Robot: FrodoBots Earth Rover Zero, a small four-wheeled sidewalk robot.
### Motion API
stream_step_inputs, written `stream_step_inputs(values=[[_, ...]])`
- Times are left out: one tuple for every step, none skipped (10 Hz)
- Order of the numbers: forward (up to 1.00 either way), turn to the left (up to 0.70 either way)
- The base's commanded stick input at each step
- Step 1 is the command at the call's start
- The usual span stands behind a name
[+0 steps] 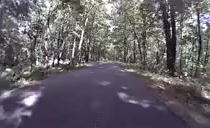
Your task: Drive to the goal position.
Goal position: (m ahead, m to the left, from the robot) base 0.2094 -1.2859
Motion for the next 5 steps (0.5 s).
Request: stream_step_inputs(values=[[0.45,0.00],[0.45,0.00],[0.45,-0.01],[0.45,-0.05],[0.45,-0.10]])
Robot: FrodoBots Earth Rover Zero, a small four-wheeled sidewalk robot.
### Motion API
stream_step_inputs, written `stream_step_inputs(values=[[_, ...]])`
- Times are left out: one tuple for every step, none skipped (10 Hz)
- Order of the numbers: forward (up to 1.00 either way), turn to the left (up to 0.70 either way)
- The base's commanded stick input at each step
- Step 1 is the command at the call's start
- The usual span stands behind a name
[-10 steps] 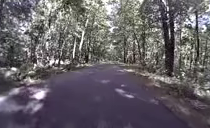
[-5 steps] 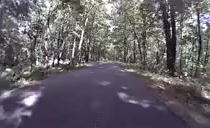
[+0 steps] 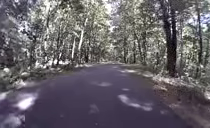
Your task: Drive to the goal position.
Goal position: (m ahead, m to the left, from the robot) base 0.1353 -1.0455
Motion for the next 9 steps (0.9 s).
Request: stream_step_inputs(values=[[0.45,-0.14],[0.45,-0.19],[0.45,-0.23],[0.45,-0.27],[0.45,-0.27],[0.45,-0.27],[0.45,-0.27],[0.45,-0.27],[0.45,-0.27]])
